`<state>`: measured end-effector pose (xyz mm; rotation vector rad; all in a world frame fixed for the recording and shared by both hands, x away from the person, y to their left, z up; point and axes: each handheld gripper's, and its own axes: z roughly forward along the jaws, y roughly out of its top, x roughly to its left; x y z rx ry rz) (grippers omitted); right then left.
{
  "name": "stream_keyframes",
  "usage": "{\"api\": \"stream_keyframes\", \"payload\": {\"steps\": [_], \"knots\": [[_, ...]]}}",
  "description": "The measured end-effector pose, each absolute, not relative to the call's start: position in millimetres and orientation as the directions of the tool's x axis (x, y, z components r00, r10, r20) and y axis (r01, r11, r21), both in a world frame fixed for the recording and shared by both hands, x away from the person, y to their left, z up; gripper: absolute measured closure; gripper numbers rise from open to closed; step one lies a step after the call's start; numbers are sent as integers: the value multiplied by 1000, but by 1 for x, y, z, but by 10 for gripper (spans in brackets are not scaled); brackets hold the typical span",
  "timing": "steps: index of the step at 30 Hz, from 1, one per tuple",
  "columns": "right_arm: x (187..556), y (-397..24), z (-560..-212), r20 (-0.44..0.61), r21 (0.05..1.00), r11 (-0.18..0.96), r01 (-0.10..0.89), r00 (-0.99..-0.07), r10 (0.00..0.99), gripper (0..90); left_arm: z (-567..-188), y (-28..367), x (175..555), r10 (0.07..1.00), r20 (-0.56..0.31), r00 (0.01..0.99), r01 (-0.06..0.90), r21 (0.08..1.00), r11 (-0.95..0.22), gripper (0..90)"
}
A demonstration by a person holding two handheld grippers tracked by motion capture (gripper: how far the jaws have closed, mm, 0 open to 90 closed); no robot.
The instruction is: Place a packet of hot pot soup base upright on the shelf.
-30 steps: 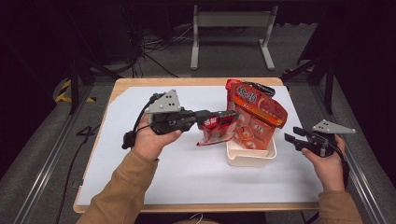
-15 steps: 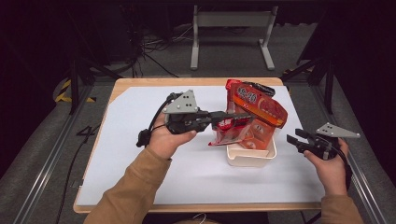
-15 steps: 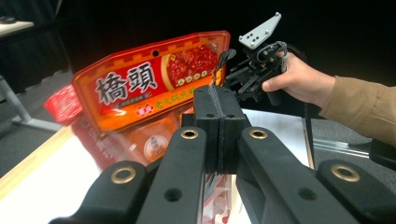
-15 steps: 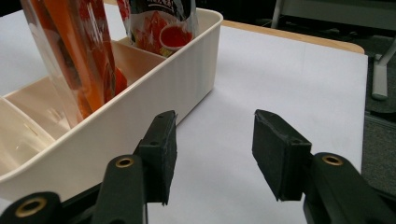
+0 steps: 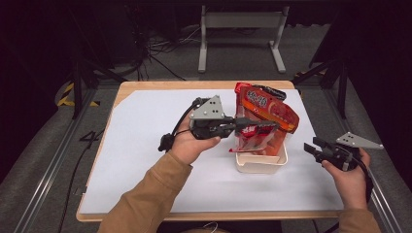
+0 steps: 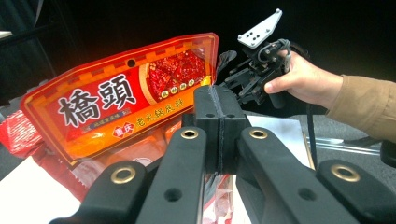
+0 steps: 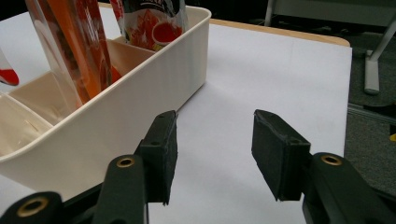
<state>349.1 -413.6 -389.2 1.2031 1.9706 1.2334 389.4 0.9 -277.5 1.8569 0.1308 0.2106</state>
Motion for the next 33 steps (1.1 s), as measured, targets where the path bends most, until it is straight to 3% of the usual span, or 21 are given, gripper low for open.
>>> {"api": "stream_keyframes", "payload": {"steps": [33], "knots": [[357,-412,-389,48,900,174,400,-487,872,503,-311,-41,391,152,62,986,-15,956,-292,900]]}}
